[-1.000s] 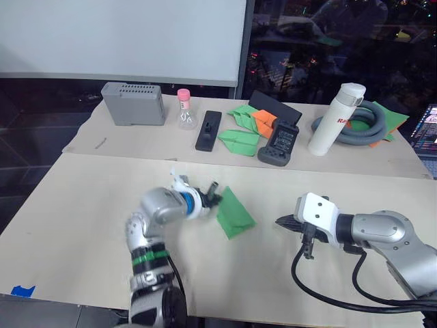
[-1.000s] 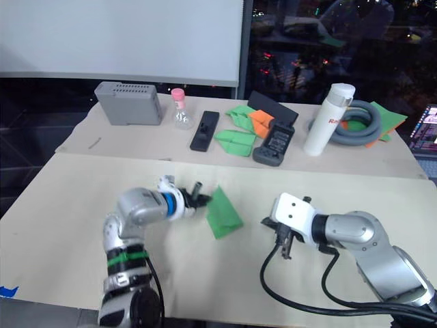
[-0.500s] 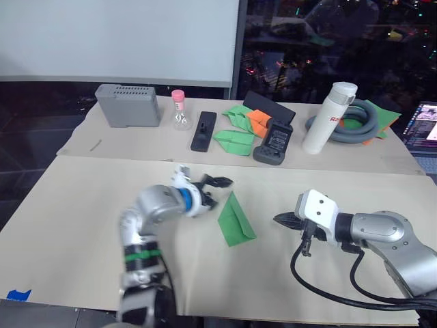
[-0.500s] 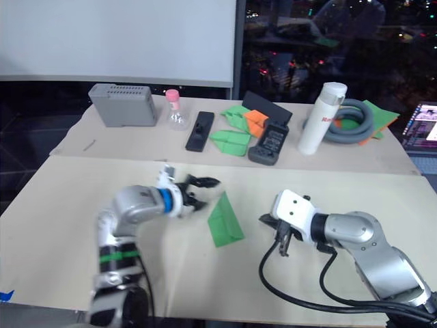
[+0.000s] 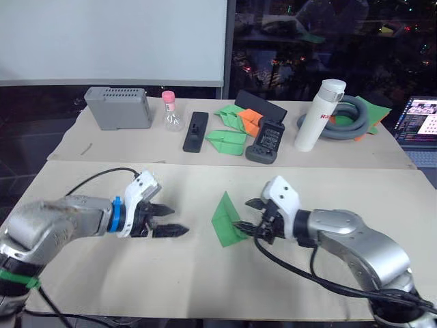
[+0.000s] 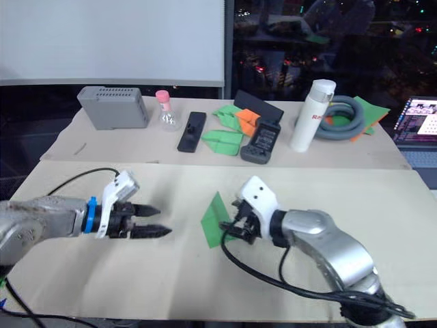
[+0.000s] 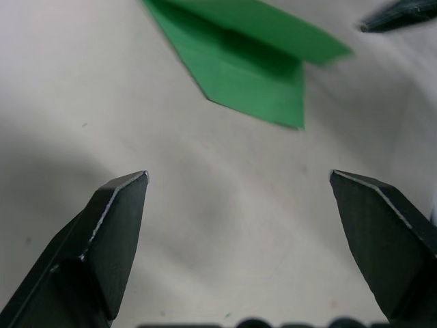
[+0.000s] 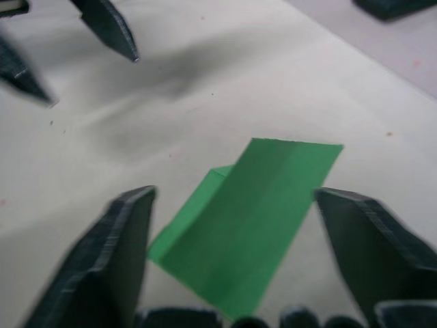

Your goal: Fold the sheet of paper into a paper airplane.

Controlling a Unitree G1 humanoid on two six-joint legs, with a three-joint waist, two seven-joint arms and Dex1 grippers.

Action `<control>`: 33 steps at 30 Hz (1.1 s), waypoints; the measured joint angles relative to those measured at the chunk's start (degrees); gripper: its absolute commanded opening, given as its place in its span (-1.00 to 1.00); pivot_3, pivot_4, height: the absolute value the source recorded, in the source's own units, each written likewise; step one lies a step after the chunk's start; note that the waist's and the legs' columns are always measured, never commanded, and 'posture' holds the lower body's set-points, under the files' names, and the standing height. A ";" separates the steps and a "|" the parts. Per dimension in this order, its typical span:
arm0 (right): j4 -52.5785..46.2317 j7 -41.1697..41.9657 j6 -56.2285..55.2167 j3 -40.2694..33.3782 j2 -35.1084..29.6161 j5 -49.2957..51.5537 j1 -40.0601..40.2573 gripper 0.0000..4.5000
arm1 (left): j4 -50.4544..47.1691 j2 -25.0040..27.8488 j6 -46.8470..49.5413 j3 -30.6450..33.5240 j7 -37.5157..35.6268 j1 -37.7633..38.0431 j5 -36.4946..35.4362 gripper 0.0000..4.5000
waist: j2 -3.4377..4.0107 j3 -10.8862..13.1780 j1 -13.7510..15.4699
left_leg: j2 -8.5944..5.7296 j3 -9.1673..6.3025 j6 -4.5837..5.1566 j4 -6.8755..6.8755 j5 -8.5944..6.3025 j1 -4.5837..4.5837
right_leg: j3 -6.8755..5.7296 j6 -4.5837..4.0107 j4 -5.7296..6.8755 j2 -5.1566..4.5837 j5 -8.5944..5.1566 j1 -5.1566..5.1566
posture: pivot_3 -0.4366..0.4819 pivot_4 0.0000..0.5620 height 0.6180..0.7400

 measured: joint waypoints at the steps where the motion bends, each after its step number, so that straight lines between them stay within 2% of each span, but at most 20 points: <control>1: 0.00 -1.09 1.36 0.69 0.80 -0.07 -0.83 0.96 | 0.08 -0.22 -1.81 -0.35 -1.49 0.16 1.70 1.00 | 0.00 0.00 0.05 | 0.00 -0.01 0.06 0.00 -0.03 -0.05 | 0.01 0.00 0.01 -0.02 0.00 -0.04 | -0.05 -0.47 1.00; 6: 1.35 -5.91 6.94 4.98 3.02 -0.95 -5.33 0.96 | 1.03 -1.73 -2.25 -0.68 -5.59 1.03 5.96 1.00 | 0.00 0.00 -0.05 | -0.05 -0.04 0.65 0.02 -0.37 -0.09 | -0.04 0.04 0.10 -0.06 0.02 -0.08 | -0.05 -0.47 1.00; 7: 1.76 -6.34 7.15 5.68 2.94 -1.27 -5.60 0.86 | 1.12 -2.34 -2.24 -0.68 -5.72 1.07 6.41 1.00 | 0.00 0.00 -0.04 | -0.05 -0.05 0.68 0.04 -0.39 -0.09 | -0.06 0.05 0.12 -0.05 0.02 -0.07 | -0.05 -0.47 1.00; 10: 2.88 -7.06 7.24 7.59 2.24 -2.00 -6.23 0.46 | 1.19 -3.64 -2.26 -0.53 -6.67 1.07 7.57 1.00 | 0.00 0.00 -0.25 | -0.05 -0.04 0.72 0.09 -0.41 -0.12 | -0.07 0.07 0.13 -0.03 0.03 -0.08 | -0.05 -0.47 1.00; 14: 2.99 -6.93 7.24 8.69 -0.33 -2.46 -6.97 -0.20 | 1.21 -3.63 -4.08 0.52 -8.64 1.99 9.55 1.00 | 0.00 0.00 -0.52 | -0.03 -0.04 0.73 0.09 -0.41 -0.10 | -0.08 0.08 0.13 0.00 0.03 -0.07 | -0.05 -0.47 1.00; 17: 3.13 -6.12 6.23 10.83 -4.09 -3.24 -7.54 -0.63 | 1.51 -5.03 -6.21 1.72 -9.29 2.22 11.13 1.00 | 0.00 0.00 -0.53 | -0.01 -0.05 0.73 0.12 -0.41 -0.10 | -0.08 0.08 0.13 0.01 0.02 -0.06 | -0.05 -0.47 1.00; 19: 3.46 -4.73 3.58 12.34 -6.80 -4.19 -8.12 -0.99 | 2.17 -6.67 -7.65 2.77 -9.25 2.22 11.78 1.00 | 0.00 0.00 -0.52 | -0.01 -0.05 0.76 0.21 -0.43 -0.13 | -0.09 0.09 0.13 0.01 0.02 -0.06 | -0.05 -0.47 1.00; 23: 3.90 0.56 -5.31 15.55 -13.98 -7.68 -11.63 -0.99 | 2.42 -8.99 -8.38 3.95 -9.02 2.16 12.44 1.00 | 0.01 0.02 -0.52 | 0.01 -0.05 0.83 0.44 -0.47 -0.17 | -0.10 0.12 0.15 0.03 0.02 -0.03 | -0.05 -0.47 1.00; 28: 9.72 14.46 -32.91 19.42 -23.36 -16.62 -14.34 -0.99 | 2.77 -11.19 -8.61 4.77 -9.22 2.16 13.06 1.00 | -0.01 0.03 -0.49 | 0.03 -0.05 0.85 0.47 -0.49 -0.16 | -0.11 0.20 0.12 0.04 0.02 0.02 | -0.05 -0.47 1.00; 33: 23.86 22.86 -66.00 21.43 -23.75 -25.59 -14.38 -0.99 | 2.80 -12.22 -8.18 6.22 -10.20 2.16 12.55 1.00 | -0.03 0.04 -0.57 | 0.04 0.00 0.84 0.49 -0.48 -0.14 | -0.06 0.21 0.13 0.03 0.03 0.02 | -0.05 -0.47 1.00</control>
